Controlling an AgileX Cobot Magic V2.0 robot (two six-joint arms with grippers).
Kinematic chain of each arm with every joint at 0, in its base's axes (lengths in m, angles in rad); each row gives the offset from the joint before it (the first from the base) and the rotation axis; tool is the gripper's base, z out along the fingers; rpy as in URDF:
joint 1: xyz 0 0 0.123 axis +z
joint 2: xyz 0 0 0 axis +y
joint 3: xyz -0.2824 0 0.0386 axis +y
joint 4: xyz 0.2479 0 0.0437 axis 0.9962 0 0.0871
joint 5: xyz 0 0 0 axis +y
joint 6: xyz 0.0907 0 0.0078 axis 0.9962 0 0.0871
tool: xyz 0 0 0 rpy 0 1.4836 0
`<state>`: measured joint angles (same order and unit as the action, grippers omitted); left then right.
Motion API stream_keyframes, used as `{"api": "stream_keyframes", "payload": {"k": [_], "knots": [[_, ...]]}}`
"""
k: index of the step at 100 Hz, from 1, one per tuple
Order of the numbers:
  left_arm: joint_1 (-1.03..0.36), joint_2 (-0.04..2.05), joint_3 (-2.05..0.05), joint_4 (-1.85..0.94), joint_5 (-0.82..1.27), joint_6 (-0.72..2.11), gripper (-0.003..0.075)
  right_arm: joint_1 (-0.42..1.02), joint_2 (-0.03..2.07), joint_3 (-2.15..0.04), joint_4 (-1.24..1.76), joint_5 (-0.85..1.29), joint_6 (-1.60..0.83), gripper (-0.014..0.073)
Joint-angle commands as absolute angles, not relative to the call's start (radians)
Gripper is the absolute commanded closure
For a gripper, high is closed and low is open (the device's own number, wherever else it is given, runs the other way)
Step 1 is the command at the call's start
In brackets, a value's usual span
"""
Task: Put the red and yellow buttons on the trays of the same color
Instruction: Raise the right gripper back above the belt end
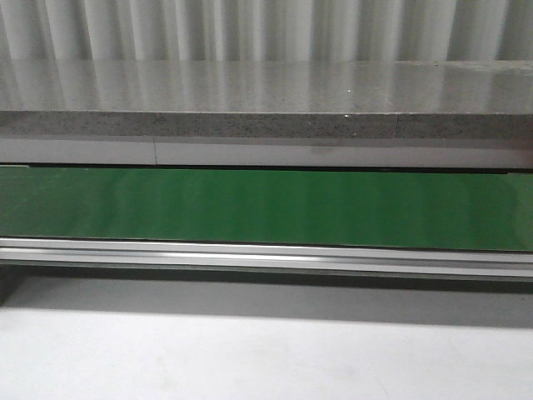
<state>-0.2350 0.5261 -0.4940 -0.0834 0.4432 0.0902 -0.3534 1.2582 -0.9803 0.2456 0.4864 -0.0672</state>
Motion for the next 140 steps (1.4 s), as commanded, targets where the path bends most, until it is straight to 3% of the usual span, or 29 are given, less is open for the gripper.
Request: {"api": "stream_keyframes", "payload": {"k": [1, 39, 69, 109, 140], "knots": [[-0.242, 0.528, -0.521, -0.093, 0.368, 0.091, 0.0741, -0.293, 1.166, -0.973, 0.258, 0.44, -0.071, 0.0659], [-0.242, 0.528, -0.521, -0.093, 0.368, 0.091, 0.0741, -0.064, 0.894, -0.796, 0.257, 0.372, -0.119, 0.0659], [-0.242, 0.528, -0.521, -0.093, 0.368, 0.091, 0.0741, -0.066, 0.688, -0.604, 0.223, 0.216, -0.14, 0.0659], [-0.242, 0.528, -0.521, -0.093, 0.368, 0.091, 0.0741, -0.066, 0.462, -0.274, 0.191, -0.196, -0.141, 0.0659], [-0.242, 0.528, -0.521, -0.093, 0.368, 0.091, 0.0741, -0.066, 0.346, -0.147, 0.127, -0.216, -0.141, 0.0659]]}}
